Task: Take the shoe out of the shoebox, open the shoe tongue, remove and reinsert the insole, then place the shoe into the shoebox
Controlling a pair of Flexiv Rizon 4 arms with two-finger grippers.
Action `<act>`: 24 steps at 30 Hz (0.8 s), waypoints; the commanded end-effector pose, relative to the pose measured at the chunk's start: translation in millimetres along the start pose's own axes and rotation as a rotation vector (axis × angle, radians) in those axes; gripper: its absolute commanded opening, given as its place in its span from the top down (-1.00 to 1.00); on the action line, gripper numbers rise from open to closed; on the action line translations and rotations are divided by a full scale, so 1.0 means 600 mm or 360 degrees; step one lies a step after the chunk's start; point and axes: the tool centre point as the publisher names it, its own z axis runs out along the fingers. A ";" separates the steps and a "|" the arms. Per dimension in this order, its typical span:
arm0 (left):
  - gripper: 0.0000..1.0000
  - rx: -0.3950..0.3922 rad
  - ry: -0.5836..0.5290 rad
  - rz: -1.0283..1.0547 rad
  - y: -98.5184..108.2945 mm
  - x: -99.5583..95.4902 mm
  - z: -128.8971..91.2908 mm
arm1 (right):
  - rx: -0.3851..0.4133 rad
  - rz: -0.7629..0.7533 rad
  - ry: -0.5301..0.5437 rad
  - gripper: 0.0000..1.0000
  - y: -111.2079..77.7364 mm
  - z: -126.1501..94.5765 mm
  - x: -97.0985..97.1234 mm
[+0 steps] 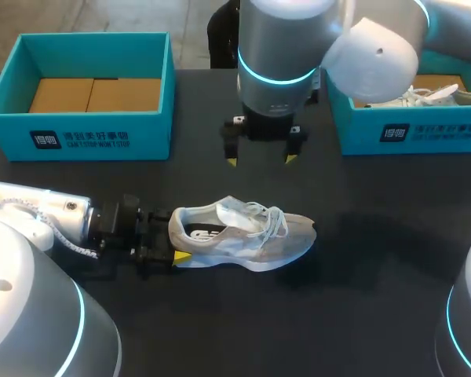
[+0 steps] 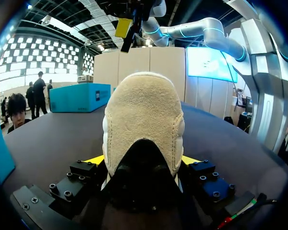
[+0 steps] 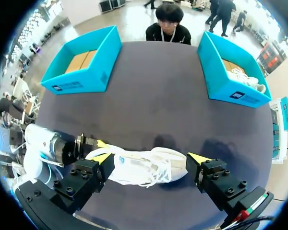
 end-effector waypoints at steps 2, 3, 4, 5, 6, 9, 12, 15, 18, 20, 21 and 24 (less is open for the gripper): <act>1.00 -0.0001 -0.0006 0.0001 0.003 0.005 0.001 | -0.0001 0.0001 0.0006 -1.00 0.000 0.002 -0.002; 1.00 -0.0001 -0.0006 0.0001 0.003 0.005 0.001 | -0.0001 0.0001 0.0006 -1.00 0.000 0.002 -0.002; 1.00 -0.0001 -0.0006 0.0001 0.003 0.005 0.001 | -0.0001 0.0001 0.0006 -1.00 0.000 0.002 -0.002; 1.00 -0.0001 -0.0006 0.0001 0.003 0.005 0.001 | -0.0001 0.0001 0.0006 -1.00 0.000 0.002 -0.002; 1.00 -0.0001 -0.0006 0.0001 0.003 0.005 0.001 | -0.0001 0.0001 0.0006 -1.00 0.000 0.002 -0.002; 1.00 -0.0001 -0.0006 0.0001 0.003 0.005 0.001 | 0.0009 0.0016 0.0001 -1.00 -0.002 0.002 0.003; 1.00 -0.0001 -0.0006 0.0001 0.003 0.005 0.001 | 0.0004 0.0025 0.0005 -1.00 -0.007 -0.001 0.018; 1.00 -0.0001 -0.0006 0.0001 0.003 0.005 0.001 | -0.0001 0.0043 0.0007 -1.00 -0.011 -0.006 0.031; 1.00 -0.0001 -0.0006 0.0001 0.003 0.005 0.001 | 0.0016 0.0062 -0.0015 -1.00 -0.015 -0.010 0.045; 1.00 -0.0001 -0.0006 0.0001 0.003 0.005 0.001 | 0.0011 0.0063 -0.0012 -1.00 -0.018 -0.013 0.055; 1.00 -0.0001 -0.0006 0.0001 0.003 0.005 0.001 | 0.0008 0.0064 -0.0016 -1.00 -0.020 -0.015 0.060; 1.00 -0.0001 -0.0006 0.0001 0.003 0.005 0.001 | 0.0001 0.0057 -0.0012 -1.00 -0.024 -0.017 0.072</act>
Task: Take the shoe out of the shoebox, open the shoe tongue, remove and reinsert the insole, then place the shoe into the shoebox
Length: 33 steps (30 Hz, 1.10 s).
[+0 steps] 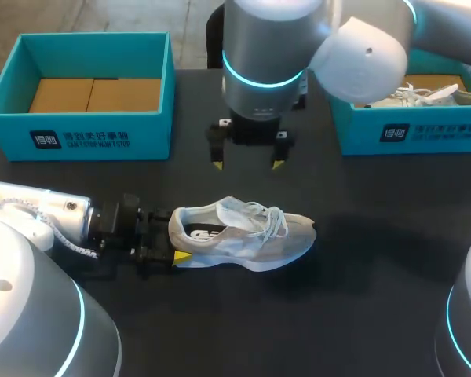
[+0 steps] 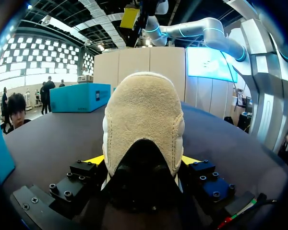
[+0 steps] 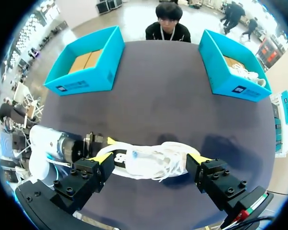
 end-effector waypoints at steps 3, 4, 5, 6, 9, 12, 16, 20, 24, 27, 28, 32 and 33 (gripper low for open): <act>1.00 -0.0001 -0.0006 0.0001 0.003 0.005 0.001 | -0.0003 -0.0012 -0.0035 -1.00 -0.006 0.002 0.033; 1.00 -0.0001 -0.0006 0.0001 0.003 0.005 0.001 | -0.0003 -0.0013 -0.0032 -1.00 -0.008 0.004 0.035; 1.00 -0.0001 -0.0006 0.0001 0.003 0.005 0.001 | 0.0002 -0.0012 -0.0027 -1.00 -0.009 0.005 0.037; 1.00 -0.0001 -0.0006 0.0001 0.003 0.005 0.001 | 0.0011 -0.0011 -0.0029 -1.00 -0.011 0.007 0.040; 1.00 -0.0001 -0.0006 0.0001 0.003 0.005 0.001 | 0.0043 -0.0005 -0.0048 -1.00 -0.016 0.016 0.051; 1.00 -0.0001 -0.0006 0.0001 0.003 0.005 0.001 | 0.0088 0.0006 -0.0065 -1.00 -0.021 0.026 0.059; 1.00 -0.0001 -0.0006 0.0001 0.003 0.005 0.001 | 0.0119 0.0006 -0.0089 -1.00 -0.027 0.031 0.071; 1.00 -0.0001 -0.0006 0.0001 0.003 0.005 0.001 | 0.0138 0.0004 -0.0120 -1.00 -0.032 0.036 0.084; 1.00 -0.0001 -0.0006 0.0001 0.003 0.005 0.001 | 0.0160 -0.0003 -0.0173 -1.00 -0.041 0.048 0.090; 1.00 -0.0001 -0.0006 0.0001 0.003 0.005 0.001 | 0.0187 -0.0001 -0.0176 -1.00 -0.049 0.058 0.092; 1.00 -0.0001 -0.0006 0.0001 0.003 0.005 0.001 | 0.0204 -0.0003 -0.0191 -1.00 -0.051 0.061 0.094; 1.00 -0.0001 -0.0006 0.0001 0.003 0.005 0.001 | 0.0242 0.0000 -0.0185 -1.00 -0.063 0.072 0.102; 1.00 -0.0001 -0.0006 0.0001 0.003 0.005 0.001 | 0.0254 0.0005 -0.0188 -1.00 -0.067 0.073 0.104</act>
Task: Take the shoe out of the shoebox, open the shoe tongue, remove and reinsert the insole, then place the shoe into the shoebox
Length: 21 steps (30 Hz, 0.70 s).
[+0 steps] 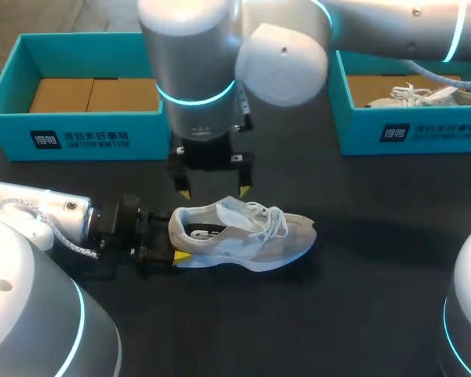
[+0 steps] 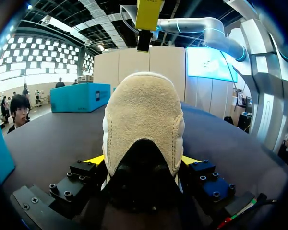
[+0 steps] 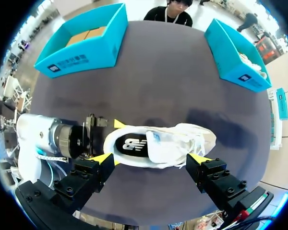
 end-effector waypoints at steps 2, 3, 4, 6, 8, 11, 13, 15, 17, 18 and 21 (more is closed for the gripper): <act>1.00 0.0000 -0.0007 0.0001 0.003 0.005 0.001 | 0.0038 0.0014 -0.0009 -1.00 -0.009 0.015 0.021; 1.00 0.0000 -0.0007 0.0001 0.003 0.005 0.001 | 0.0043 0.0022 -0.0016 -1.00 -0.013 0.016 0.023; 1.00 0.0000 -0.0007 0.0001 0.003 0.005 0.001 | 0.0049 0.0028 -0.0034 -1.00 -0.016 0.018 0.025; 1.00 0.0000 -0.0007 0.0001 0.003 0.005 0.001 | 0.0076 0.0022 -0.0089 -1.00 -0.022 0.027 0.027; 1.00 0.0000 -0.0007 0.0001 0.003 0.005 0.001 | 0.0101 0.0017 -0.0138 -1.00 -0.026 0.037 0.027; 1.00 0.0000 -0.0007 0.0001 0.003 0.005 0.001 | 0.0121 0.0016 -0.0200 -1.00 -0.029 0.047 0.024; 1.00 0.0000 -0.0007 0.0001 0.003 0.005 0.001 | 0.0147 0.0016 -0.0241 -1.00 -0.030 0.053 0.020; 1.00 0.0000 -0.0007 0.0001 0.003 0.005 0.001 | 0.0164 0.0019 -0.0262 -1.00 -0.029 0.060 0.015; 1.00 0.0000 -0.0007 0.0001 0.003 0.005 0.001 | 0.0165 0.0021 -0.0268 -1.00 -0.028 0.068 0.012; 1.00 0.0000 -0.0007 0.0001 0.003 0.005 0.001 | 0.0165 0.0021 -0.0270 -1.00 -0.027 0.070 0.011; 1.00 0.0000 -0.0007 0.0001 0.003 0.005 0.001 | 0.0159 0.0023 -0.0290 -1.00 -0.027 0.084 0.008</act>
